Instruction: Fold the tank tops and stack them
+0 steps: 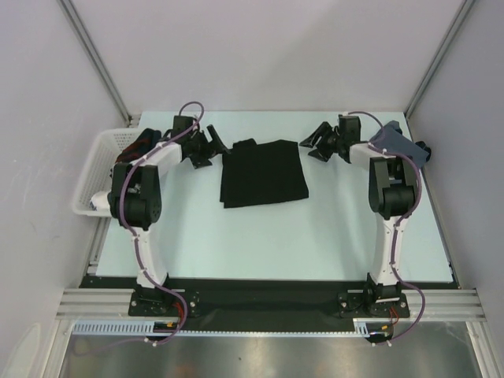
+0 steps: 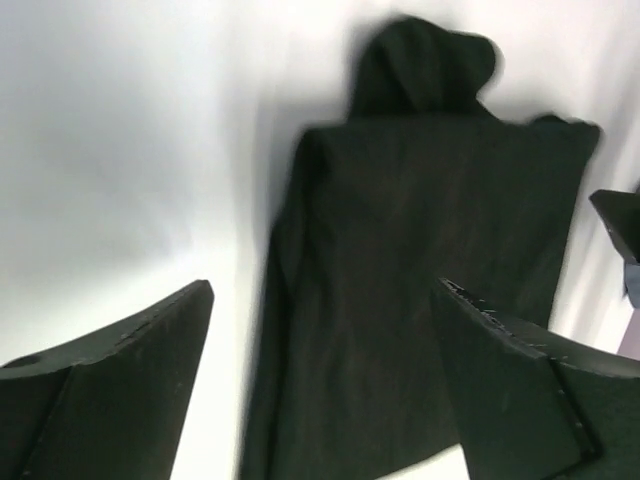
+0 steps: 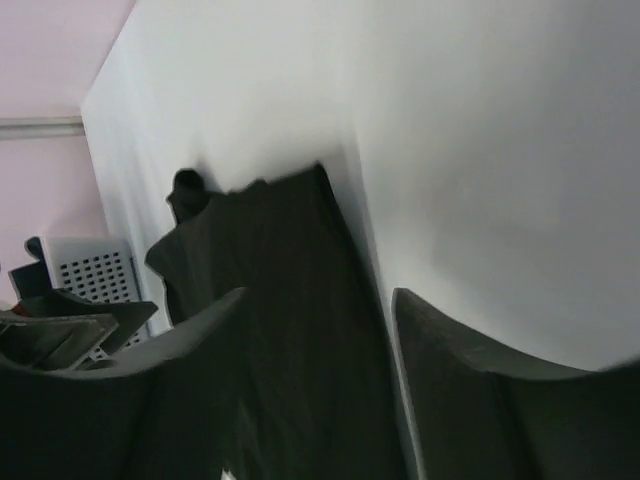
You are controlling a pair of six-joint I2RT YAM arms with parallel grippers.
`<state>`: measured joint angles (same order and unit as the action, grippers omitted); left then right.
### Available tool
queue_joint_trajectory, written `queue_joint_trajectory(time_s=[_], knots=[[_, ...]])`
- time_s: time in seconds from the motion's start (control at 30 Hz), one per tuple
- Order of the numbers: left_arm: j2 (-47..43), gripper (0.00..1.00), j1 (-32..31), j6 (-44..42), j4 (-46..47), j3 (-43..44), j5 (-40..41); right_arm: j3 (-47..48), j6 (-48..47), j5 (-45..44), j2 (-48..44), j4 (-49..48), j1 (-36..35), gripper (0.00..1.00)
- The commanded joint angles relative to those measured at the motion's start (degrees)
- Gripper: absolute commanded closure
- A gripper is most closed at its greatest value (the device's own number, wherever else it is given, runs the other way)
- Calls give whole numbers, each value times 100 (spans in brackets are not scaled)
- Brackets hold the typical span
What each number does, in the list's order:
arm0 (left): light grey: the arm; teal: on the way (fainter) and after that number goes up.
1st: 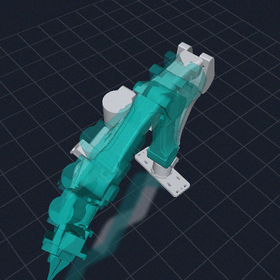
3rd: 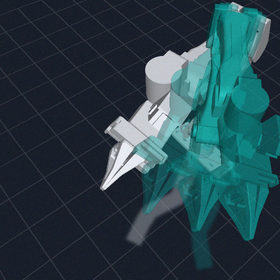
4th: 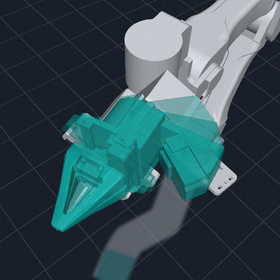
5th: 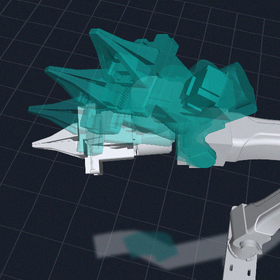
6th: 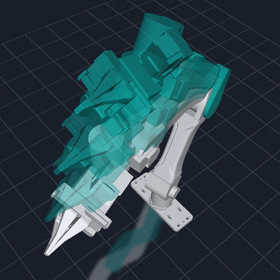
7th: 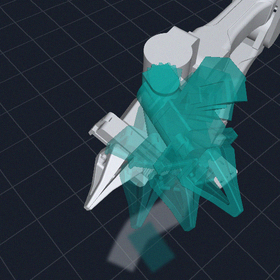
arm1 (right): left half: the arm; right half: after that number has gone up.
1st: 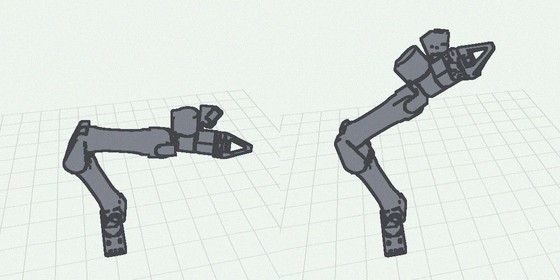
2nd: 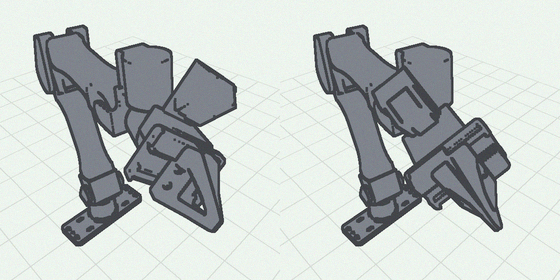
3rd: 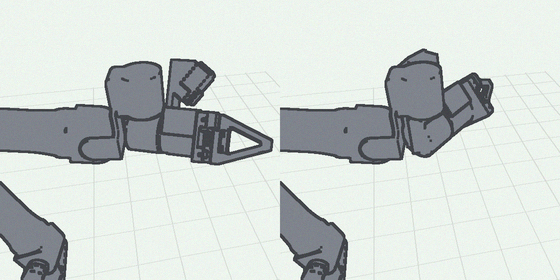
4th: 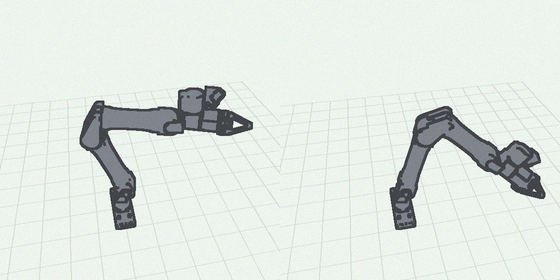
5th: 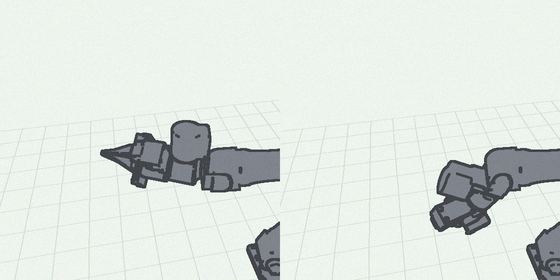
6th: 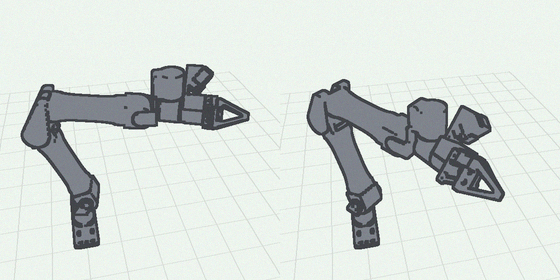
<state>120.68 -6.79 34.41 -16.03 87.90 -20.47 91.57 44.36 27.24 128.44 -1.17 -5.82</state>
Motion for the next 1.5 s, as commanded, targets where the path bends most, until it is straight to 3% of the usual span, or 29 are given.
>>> queue_joint_trajectory(time_s=[0.0,0.13,0.23,0.27,0.37,0.63,0.73,0.77,0.83,0.97,1.17,1.27,1.37,1.4,1.47], knots=[[-1283,8,-243,-285,496,-395,130,-567,-445,-9,-1039,-560,-15,40],[-1819,24,-744,-453,389,-904,158,-1333,-779,35,-1637,-437,-138,50],[-2101,31,-955,-260,732,-1537,192,-1642,-1130,-297,-1866,81,-261,46],[-2145,31,-1008,-234,742,-1748,236,-1729,-1209,-464,-1919,369,-287,38],[-2198,26,-1193,-224,663,-2021,517,-2186,-1412,-851,-2147,618,-401,29],[-2040,31,-1360,-198,917,-2637,720,-2407,-1693,-1195,-2025,1066,-814,38],[-1926,36,-1352,-233,953,-2760,737,-2486,-1729,-1572,-2016,1241,-990,51],[-1900,37,-1360,-242,927,-2795,772,-2503,-1711,-1625,-2025,1277,-999,63],[-1768,41,-1352,-303,813,-2813,939,-2679,-1694,-1678,-2077,1277,-973,70],[-1565,49,-1273,-330,662,-2926,1238,-3030,-1632,-1792,-2262,1251,-850,100],[-1899,49,-1325,-330,839,-3200,1300,-3584,-1614,-1863,-2867,1198,-569,100],[-2232,39,-1448,-330,838,-3322,1317,-3769,-1667,-1881,-3175,1268,-508,100],[-2479,24,-1615,-234,847,-3472,1352,-3927,-1641,-1907,-3378,1295,-394,98],[-2653,15,-1659,-155,847,-3507,1370,-3954,-1589,-1942,-3509,1312,-228,88],[-2943,10,-1764,-111,795,-3560,1423,-4050,-1518,-2021,-3659,1269,-43,51]])
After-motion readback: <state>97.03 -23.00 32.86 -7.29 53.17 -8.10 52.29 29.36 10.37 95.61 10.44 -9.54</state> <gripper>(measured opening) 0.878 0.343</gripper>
